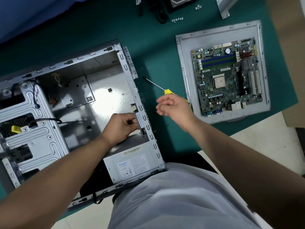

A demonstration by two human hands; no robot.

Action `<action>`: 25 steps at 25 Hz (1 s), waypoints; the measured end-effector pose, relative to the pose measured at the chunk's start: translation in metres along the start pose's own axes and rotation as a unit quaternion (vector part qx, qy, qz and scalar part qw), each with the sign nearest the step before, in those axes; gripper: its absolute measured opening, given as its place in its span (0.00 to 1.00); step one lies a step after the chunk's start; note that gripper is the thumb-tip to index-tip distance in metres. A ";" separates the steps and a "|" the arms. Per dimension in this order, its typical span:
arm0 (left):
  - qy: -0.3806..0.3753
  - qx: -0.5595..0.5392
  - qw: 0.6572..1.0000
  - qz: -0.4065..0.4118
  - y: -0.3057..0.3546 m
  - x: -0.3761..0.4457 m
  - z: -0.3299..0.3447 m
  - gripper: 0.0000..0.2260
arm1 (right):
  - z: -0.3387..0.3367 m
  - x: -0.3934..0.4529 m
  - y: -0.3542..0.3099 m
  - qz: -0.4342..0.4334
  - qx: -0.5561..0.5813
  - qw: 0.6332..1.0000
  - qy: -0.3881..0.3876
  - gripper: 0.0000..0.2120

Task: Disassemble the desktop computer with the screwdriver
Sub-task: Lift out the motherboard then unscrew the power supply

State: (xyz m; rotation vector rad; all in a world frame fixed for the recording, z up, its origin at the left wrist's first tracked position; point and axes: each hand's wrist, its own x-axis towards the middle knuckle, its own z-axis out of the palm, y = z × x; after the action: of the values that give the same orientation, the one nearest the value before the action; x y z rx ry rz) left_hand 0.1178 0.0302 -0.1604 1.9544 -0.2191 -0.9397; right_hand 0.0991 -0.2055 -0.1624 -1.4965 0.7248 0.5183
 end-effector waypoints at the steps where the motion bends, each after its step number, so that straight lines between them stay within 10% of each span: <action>1: -0.002 0.000 1.000 -0.002 0.000 0.000 0.000 0.08 | -0.003 0.007 -0.010 -0.006 0.008 1.000 0.000 0.11; 7: -0.010 0.002 1.000 -0.005 -0.004 0.001 0.001 0.06 | -0.022 0.051 -0.056 -0.014 0.017 0.998 0.063 0.07; 16: -0.013 0.031 0.999 -0.020 -0.015 0.005 0.001 0.04 | -0.055 0.159 -0.139 -0.110 -0.301 0.914 0.250 0.05; 25: 0.002 0.059 0.998 0.003 -0.017 0.007 0.002 0.03 | -0.061 0.203 -0.158 -0.076 -0.246 0.911 0.323 0.10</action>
State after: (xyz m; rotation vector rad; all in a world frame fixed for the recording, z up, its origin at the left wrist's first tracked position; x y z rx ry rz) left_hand 0.1180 0.0349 -0.1783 2.0622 -0.2838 -0.9373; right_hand 0.3457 -0.2962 -0.1915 -2.2254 1.0218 0.0637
